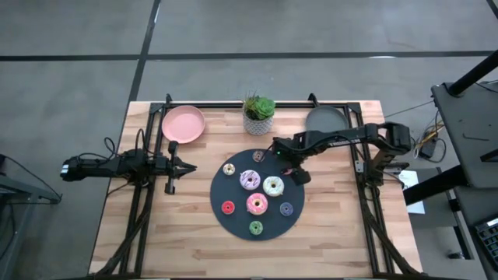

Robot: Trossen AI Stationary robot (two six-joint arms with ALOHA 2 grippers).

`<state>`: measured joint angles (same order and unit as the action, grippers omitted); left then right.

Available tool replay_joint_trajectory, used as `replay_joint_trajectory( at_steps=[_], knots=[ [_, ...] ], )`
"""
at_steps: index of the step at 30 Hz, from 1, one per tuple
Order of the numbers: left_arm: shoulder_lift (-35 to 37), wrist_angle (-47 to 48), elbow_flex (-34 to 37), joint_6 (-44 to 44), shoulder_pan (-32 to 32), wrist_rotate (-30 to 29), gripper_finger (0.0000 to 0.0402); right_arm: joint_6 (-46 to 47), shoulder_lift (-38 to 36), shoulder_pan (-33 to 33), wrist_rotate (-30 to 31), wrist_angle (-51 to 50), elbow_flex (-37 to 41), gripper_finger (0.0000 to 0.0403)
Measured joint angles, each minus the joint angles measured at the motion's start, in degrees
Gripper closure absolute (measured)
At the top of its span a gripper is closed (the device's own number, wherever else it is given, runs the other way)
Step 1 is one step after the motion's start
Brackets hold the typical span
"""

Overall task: Pick & Place donuts
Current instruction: Put the small orange donut on the gray plate

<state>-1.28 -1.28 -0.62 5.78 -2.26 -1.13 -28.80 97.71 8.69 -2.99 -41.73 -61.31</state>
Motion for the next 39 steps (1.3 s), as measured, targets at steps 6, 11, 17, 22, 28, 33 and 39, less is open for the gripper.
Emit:
replay_joint_trajectory(
  at_steps=[6,11,17,22,28,33,39],
  knots=[
    [0.0,0.0,0.0,0.0,0.0,0.0,0.0402,-0.1,1.8,0.0,0.0,1.5,0.1,0.0110],
    [0.0,0.0,0.0,0.0,0.0,0.0,0.0402,-0.1,2.9,0.2,0.1,2.0,0.4,0.0107],
    [0.0,0.0,0.0,0.0,0.0,0.0,0.0402,0.1,3.9,0.4,0.1,2.4,0.5,0.0104],
    [0.0,0.0,0.0,0.0,0.0,0.0,0.0402,0.1,4.7,0.5,0.1,2.8,0.5,0.0110],
    [0.0,0.0,0.0,0.0,0.0,0.0,0.0402,0.3,4.9,0.5,0.1,3.4,0.8,0.0121],
    [0.0,0.0,0.0,0.0,0.0,0.0,0.0402,0.3,4.9,0.5,0.1,3.4,0.8,0.0134],
    [0.0,0.0,0.0,0.0,0.0,0.0,0.0402,0.3,4.9,0.5,0.1,3.4,0.9,0.0158]
  ],
)
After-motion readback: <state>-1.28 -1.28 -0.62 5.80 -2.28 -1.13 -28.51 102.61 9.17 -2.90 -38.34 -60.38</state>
